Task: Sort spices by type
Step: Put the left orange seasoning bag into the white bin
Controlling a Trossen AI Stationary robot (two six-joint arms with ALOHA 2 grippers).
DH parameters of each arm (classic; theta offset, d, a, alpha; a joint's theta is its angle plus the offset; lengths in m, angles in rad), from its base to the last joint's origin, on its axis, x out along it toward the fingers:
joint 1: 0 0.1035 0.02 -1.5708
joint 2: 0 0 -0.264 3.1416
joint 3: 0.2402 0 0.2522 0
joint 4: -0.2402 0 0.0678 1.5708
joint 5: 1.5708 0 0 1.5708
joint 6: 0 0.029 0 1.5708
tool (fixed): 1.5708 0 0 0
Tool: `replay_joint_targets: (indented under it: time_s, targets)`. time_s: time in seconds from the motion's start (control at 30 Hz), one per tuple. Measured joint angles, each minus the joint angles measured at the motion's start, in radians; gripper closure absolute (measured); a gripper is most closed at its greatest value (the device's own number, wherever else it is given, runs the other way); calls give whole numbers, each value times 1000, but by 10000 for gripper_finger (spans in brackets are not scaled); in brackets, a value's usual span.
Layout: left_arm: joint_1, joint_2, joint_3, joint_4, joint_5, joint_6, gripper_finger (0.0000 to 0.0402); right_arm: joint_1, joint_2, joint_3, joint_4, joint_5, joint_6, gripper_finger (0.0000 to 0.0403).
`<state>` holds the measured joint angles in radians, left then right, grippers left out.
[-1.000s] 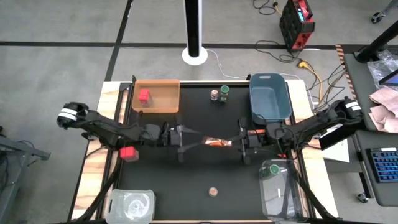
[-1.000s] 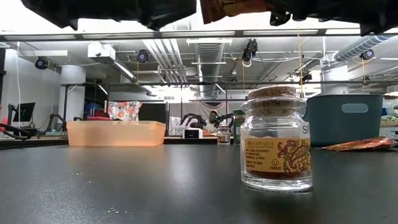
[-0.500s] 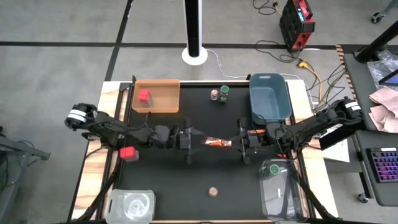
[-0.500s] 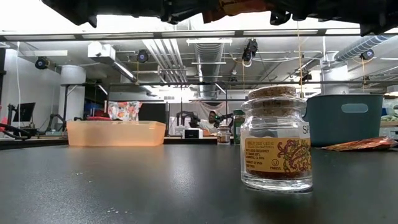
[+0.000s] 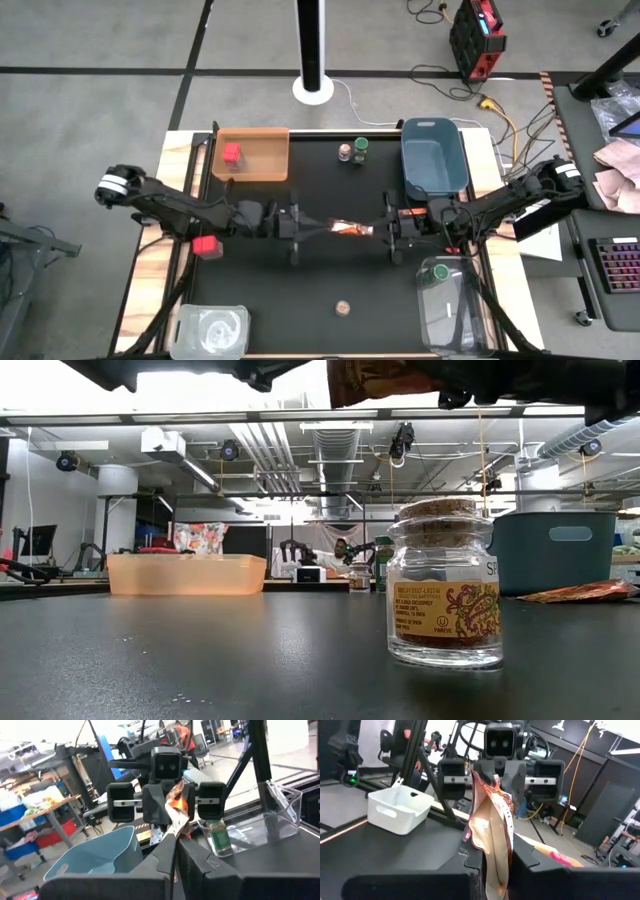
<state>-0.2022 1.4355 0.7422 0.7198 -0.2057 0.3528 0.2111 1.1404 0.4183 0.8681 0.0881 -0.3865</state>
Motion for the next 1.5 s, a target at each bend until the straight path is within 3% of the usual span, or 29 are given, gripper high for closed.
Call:
replay_joint_targets:
  time_s: [0.23, 0.47, 0.93, 1.13, 1.5]
  targets:
    - [0, -29, 0, -43, -21, -25, 401, 0, 0, 0, 0, 20, 5, 321]
    - [1, -27, 0, -61, -30, -29, 387, 0, 0, 0, 4, 20, -6, 369]
    - [14, -23, 0, -46, -25, -35, 239, 0, 0, 0, 54, 8, -27, 371]
    - [19, -19, 0, -23, -6, -38, 235, 0, 0, 0, 71, 7, -45, 371]
    - [34, 104, 0, 234, 16, 54, 238, 0, 0, 0, 83, 6, -71, 371]
